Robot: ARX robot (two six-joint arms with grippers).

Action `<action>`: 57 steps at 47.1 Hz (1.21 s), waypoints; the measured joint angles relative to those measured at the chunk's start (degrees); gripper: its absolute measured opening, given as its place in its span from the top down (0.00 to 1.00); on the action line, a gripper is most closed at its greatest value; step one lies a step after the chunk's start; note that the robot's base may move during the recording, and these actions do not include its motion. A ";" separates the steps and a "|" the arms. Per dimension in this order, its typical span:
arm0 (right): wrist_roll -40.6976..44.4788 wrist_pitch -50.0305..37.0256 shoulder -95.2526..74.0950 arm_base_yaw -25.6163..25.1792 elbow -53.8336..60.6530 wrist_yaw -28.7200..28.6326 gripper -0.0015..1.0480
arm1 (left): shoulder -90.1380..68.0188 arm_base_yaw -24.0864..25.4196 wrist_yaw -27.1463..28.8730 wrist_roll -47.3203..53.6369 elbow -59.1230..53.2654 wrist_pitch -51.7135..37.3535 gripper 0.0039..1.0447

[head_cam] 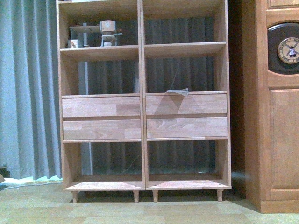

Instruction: Organize books on shelf

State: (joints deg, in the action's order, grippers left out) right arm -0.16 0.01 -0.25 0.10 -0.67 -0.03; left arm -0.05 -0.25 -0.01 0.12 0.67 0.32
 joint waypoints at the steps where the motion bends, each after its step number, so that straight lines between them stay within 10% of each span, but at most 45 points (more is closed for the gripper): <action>1: 0.00 0.00 0.00 0.00 0.00 0.00 0.07 | 0.00 0.00 0.00 0.00 0.00 0.00 0.07; 57: 0.00 0.00 0.00 0.00 0.00 0.00 0.07 | 0.00 0.00 0.00 0.00 0.00 0.00 0.07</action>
State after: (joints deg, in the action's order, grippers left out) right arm -0.16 0.01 -0.25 0.10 -0.67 -0.03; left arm -0.05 -0.25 -0.01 0.12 0.67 0.32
